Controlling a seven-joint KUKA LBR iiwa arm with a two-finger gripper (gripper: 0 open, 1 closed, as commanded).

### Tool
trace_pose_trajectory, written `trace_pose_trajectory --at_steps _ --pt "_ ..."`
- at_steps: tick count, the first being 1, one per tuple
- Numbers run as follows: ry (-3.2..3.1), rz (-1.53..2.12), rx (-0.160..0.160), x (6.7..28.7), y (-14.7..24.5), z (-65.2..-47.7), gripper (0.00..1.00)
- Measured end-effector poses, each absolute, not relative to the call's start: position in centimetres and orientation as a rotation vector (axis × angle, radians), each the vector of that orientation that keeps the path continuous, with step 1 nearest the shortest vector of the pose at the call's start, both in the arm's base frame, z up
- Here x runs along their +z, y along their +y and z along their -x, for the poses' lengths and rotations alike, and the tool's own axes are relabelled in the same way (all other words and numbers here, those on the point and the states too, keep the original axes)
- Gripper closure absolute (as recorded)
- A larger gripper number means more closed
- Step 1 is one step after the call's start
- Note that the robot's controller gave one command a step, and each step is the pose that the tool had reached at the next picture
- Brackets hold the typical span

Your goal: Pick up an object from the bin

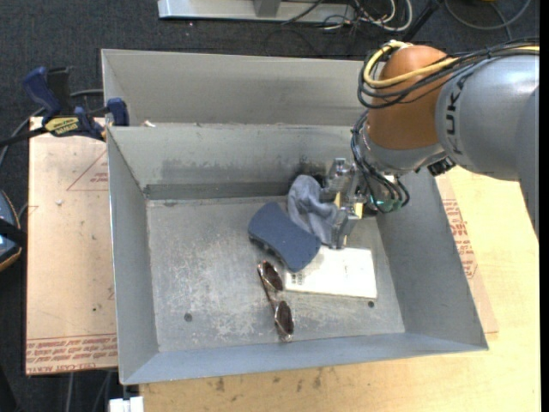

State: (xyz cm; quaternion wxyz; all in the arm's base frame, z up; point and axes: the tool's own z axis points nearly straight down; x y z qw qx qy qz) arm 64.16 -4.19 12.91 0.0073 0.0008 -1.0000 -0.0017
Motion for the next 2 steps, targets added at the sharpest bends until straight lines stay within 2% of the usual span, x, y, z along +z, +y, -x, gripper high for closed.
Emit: trace_pose_trajectory --at_steps 1,2 --pt "-3.114 -0.238 -0.001 11.7 -3.9 -64.4 0.0" --pt "-2.965 -1.015 0.001 7.6 -6.0 -64.2 1.0"
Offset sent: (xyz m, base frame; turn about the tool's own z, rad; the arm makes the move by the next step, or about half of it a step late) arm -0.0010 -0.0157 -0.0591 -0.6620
